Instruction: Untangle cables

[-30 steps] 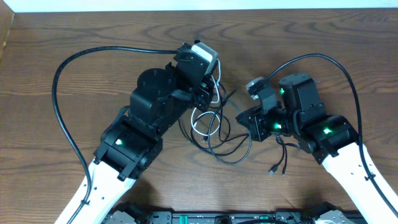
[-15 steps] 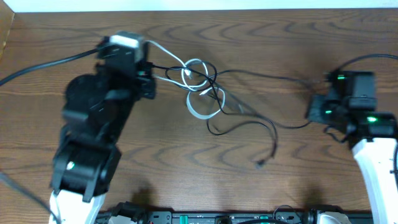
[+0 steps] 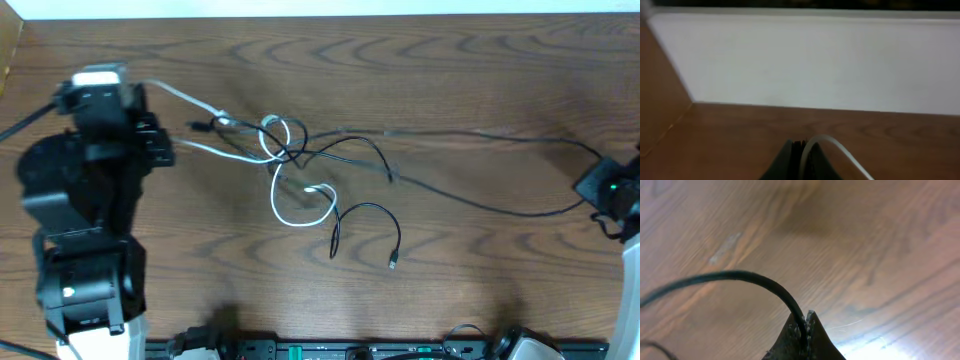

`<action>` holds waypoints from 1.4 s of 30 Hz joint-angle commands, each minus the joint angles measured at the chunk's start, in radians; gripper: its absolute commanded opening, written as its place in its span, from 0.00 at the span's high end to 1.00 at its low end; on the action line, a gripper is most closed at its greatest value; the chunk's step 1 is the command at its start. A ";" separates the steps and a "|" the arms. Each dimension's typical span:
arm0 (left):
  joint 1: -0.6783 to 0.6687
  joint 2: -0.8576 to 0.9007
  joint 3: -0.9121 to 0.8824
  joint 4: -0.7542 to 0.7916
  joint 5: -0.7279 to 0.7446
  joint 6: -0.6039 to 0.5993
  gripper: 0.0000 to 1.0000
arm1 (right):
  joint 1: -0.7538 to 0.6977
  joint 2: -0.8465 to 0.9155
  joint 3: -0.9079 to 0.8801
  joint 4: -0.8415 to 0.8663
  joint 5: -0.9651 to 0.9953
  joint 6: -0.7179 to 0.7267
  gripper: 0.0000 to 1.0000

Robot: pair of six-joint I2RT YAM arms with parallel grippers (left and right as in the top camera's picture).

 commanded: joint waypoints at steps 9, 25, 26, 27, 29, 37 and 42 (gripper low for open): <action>0.199 -0.013 0.023 0.050 0.183 -0.117 0.93 | -0.187 0.000 0.174 -0.061 -0.008 0.108 0.99; 0.252 0.012 0.023 0.065 0.286 -0.165 0.93 | -0.326 0.029 0.216 -0.036 -0.179 0.133 0.99; 0.252 0.016 0.023 0.065 0.316 -0.165 0.93 | -0.324 0.035 0.216 -0.032 -0.202 0.115 0.99; 0.252 0.024 0.023 0.066 0.364 -0.165 0.92 | -0.319 0.042 0.216 -0.029 -0.237 0.094 0.99; 0.252 0.038 0.023 0.069 0.452 -0.166 0.93 | -0.308 0.056 0.216 -0.028 -0.287 0.061 0.99; 0.213 0.077 0.023 0.071 0.599 -0.174 0.92 | -0.211 0.119 0.216 -0.030 -0.348 -0.048 0.99; 0.142 0.079 0.023 0.071 0.600 -0.174 0.92 | -0.125 0.148 0.216 -0.026 -0.348 -0.083 0.99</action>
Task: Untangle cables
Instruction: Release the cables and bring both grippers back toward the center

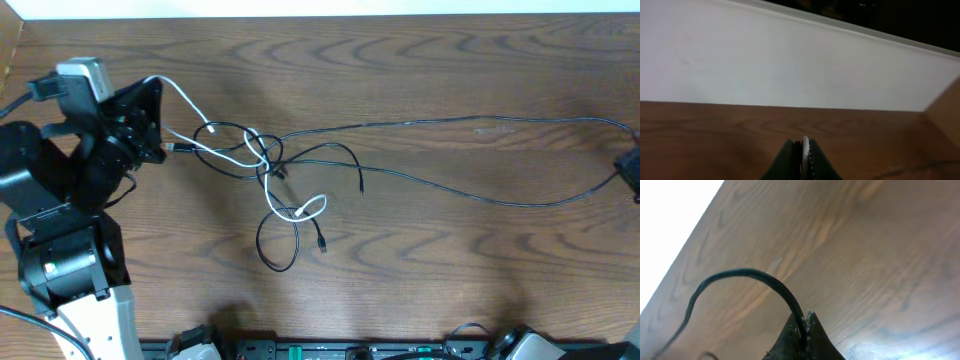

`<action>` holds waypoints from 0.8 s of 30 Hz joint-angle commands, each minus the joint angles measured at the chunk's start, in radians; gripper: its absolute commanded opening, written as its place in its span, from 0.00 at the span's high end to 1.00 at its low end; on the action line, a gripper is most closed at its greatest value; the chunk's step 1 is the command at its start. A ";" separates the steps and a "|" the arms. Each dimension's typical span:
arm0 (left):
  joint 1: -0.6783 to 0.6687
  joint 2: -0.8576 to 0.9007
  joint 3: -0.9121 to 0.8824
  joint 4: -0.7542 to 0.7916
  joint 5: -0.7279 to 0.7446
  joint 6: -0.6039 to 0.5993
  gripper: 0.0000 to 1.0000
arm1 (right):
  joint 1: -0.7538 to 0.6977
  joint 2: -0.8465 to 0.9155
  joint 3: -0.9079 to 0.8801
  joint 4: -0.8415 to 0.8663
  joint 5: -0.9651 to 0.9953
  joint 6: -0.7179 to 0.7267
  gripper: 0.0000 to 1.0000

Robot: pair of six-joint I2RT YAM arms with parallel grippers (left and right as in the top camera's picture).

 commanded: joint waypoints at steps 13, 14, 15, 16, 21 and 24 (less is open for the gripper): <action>-0.330 0.073 0.023 0.017 0.105 -0.013 0.92 | 0.093 0.027 0.021 -0.025 0.085 0.004 0.35; -0.345 0.078 0.023 0.022 0.105 -0.013 0.92 | 0.093 0.027 0.021 -0.028 0.085 0.000 0.03; -0.362 0.083 0.023 0.026 0.105 -0.013 0.92 | 0.093 0.027 0.021 -0.029 0.084 -0.006 0.01; -0.378 0.087 0.023 0.030 0.105 -0.013 0.92 | 0.094 0.027 0.021 -0.028 0.084 -0.015 0.01; -0.448 0.089 0.023 0.038 0.105 -0.013 0.92 | 0.105 0.027 0.021 -0.005 -0.193 -0.224 0.01; -0.484 0.090 0.023 0.039 0.105 -0.013 0.92 | 0.138 0.027 0.022 -0.014 -0.446 -0.346 0.01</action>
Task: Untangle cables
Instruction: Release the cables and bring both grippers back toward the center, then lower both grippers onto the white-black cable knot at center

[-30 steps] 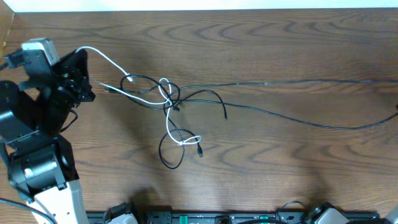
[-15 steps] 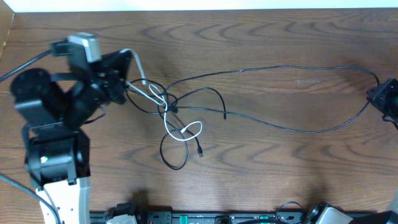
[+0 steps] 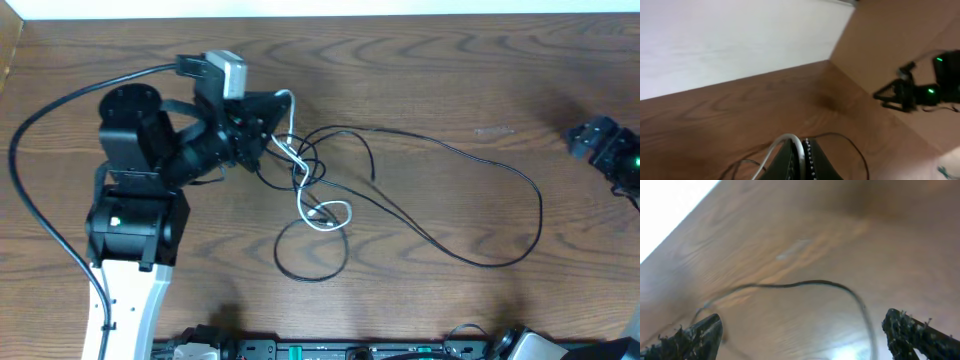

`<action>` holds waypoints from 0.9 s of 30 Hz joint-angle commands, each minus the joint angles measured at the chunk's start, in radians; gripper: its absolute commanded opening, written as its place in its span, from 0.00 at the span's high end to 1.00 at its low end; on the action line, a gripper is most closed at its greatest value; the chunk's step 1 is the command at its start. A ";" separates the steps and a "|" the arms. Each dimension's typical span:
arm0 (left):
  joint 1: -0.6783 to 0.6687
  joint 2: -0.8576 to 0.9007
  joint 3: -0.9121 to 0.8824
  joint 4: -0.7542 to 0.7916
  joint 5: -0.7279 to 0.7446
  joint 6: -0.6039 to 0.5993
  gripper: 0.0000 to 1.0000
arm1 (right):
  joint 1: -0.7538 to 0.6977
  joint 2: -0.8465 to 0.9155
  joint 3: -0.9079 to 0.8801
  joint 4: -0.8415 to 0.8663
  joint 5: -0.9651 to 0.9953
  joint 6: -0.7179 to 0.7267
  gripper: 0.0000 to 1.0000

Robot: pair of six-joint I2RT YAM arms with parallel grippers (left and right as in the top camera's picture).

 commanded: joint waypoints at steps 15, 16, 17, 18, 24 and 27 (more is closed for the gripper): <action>-0.166 0.017 0.023 0.043 0.024 -0.036 0.92 | 0.575 0.010 0.021 0.045 -0.459 -0.307 0.16; -0.173 0.017 0.023 0.043 0.024 -0.036 0.92 | 0.614 0.012 0.021 0.066 -0.397 -0.271 0.20; -0.182 0.017 0.023 0.043 0.024 -0.036 0.92 | 0.642 0.015 0.021 0.080 -0.340 -0.235 0.28; -0.191 0.017 0.023 0.043 0.024 -0.041 0.92 | 0.675 0.019 0.021 0.093 -0.273 -0.194 0.36; -0.242 0.017 0.023 0.043 0.023 -0.044 0.92 | 0.836 0.061 0.021 0.138 -0.122 -0.158 0.36; -0.251 0.017 0.023 0.044 0.015 -0.044 0.92 | 0.891 0.093 0.021 0.178 -0.097 -0.138 0.36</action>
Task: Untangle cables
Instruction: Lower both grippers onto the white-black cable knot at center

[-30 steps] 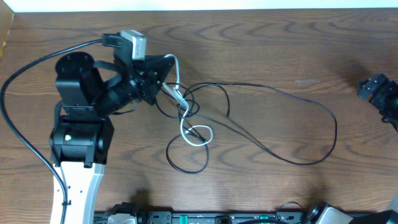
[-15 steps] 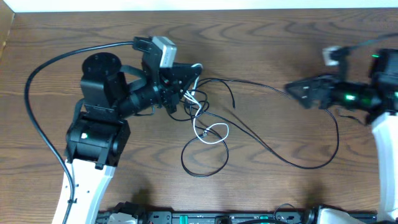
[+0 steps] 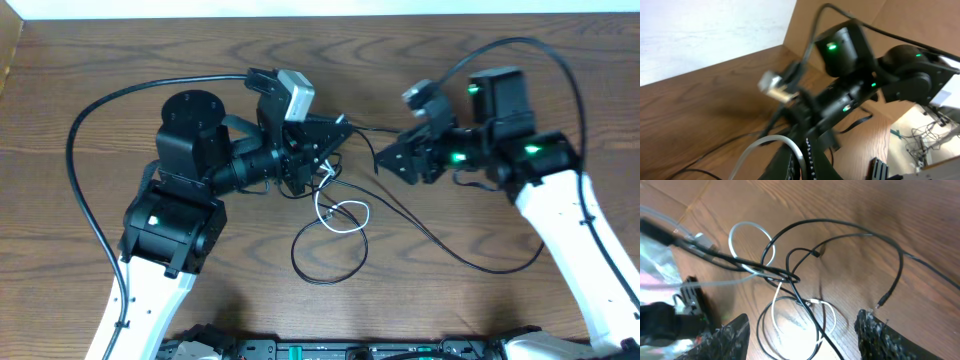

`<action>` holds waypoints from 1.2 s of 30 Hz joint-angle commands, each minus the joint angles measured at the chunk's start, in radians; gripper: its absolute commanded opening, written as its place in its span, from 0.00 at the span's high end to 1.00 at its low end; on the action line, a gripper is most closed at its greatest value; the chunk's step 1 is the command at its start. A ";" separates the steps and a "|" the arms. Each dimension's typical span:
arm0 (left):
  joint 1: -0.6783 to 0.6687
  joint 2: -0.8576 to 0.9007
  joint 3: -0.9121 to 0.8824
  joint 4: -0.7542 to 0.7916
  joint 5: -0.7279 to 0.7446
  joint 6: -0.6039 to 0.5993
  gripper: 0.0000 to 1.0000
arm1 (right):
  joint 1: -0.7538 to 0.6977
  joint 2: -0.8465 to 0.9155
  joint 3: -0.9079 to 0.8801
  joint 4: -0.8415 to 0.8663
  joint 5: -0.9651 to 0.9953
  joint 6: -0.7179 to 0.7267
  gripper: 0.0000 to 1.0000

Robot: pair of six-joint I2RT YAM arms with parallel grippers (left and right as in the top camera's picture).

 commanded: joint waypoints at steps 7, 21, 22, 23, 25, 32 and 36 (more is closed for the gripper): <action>-0.008 0.000 0.023 0.012 -0.013 -0.019 0.92 | 0.115 0.105 0.018 0.084 0.071 0.050 0.38; -0.008 0.000 0.023 0.021 -0.093 -0.018 0.92 | 0.183 0.132 0.018 0.175 0.014 0.050 0.63; -0.008 0.000 0.023 0.025 -0.093 -0.018 0.92 | 0.183 0.132 0.018 0.175 0.014 0.050 0.77; -0.008 0.000 0.023 0.028 -0.093 -0.018 0.92 | 0.183 0.132 0.018 0.175 0.014 0.050 0.92; -0.008 0.000 0.023 0.032 -0.093 -0.019 0.92 | 0.183 0.132 0.017 0.175 0.015 0.050 0.99; -0.008 -0.002 0.023 0.033 -0.093 -0.019 0.92 | 0.183 0.132 0.017 0.197 0.021 0.050 0.99; -0.008 -0.002 0.023 0.034 -0.093 -0.019 0.92 | 0.183 0.132 0.017 0.199 0.003 0.034 0.45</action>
